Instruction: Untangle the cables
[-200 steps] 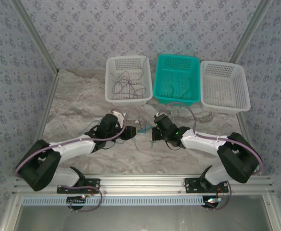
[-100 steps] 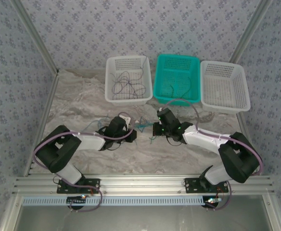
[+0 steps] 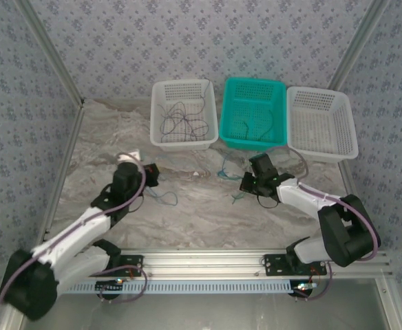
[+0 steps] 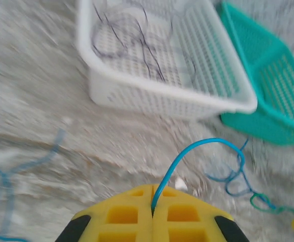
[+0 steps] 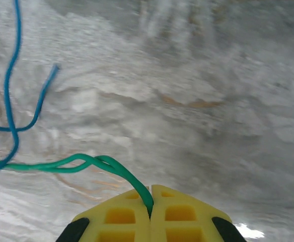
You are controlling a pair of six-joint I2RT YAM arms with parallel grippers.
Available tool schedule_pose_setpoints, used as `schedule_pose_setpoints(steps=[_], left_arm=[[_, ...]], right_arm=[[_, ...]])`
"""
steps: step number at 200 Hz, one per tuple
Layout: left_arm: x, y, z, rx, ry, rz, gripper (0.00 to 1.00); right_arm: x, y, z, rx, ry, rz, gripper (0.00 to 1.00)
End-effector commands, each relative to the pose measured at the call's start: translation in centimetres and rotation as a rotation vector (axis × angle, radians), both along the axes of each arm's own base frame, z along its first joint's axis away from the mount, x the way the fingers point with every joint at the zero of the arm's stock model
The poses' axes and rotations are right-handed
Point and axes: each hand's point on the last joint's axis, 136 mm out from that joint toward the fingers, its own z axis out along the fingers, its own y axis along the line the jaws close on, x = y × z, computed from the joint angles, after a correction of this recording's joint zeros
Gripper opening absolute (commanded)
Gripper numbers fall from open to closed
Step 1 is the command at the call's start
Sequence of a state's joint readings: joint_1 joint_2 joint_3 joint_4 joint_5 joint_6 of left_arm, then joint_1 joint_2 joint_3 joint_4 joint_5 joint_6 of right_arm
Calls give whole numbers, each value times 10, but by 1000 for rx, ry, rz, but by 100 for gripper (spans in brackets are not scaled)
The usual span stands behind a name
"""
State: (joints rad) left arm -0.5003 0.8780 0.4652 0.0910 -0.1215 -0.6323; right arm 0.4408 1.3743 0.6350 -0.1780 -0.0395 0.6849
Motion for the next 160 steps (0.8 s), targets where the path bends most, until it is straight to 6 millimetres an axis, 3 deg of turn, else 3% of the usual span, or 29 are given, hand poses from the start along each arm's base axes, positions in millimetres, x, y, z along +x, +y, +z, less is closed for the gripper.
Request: schedule_pose_setpoints(steps=[1, 17, 30, 52, 62, 111, 160], left_arm=[[-19, 37, -17, 91, 71, 88, 0], [-27, 46, -18, 104, 73, 104, 0], [-30, 44, -19, 91, 74, 88, 10], [-33, 36, -18, 70, 71, 42, 51], [-34, 28, -13, 59, 52, -5, 59], [-44, -28, 32, 41, -186, -318, 66], [-63, -84, 51, 147, -436, -545, 69]], right_arm=[[-6, -4, -1, 13, 31, -17, 0], [-3, 1, 4, 39, 17, -6, 0], [0, 9, 11, 85, -2, 14, 0], [5, 29, 30, 184, -49, 71, 0], [7, 36, 40, 217, -72, 101, 0], [10, 56, 100, 274, -198, 256, 0], [4, 74, 163, 377, -302, 365, 0]])
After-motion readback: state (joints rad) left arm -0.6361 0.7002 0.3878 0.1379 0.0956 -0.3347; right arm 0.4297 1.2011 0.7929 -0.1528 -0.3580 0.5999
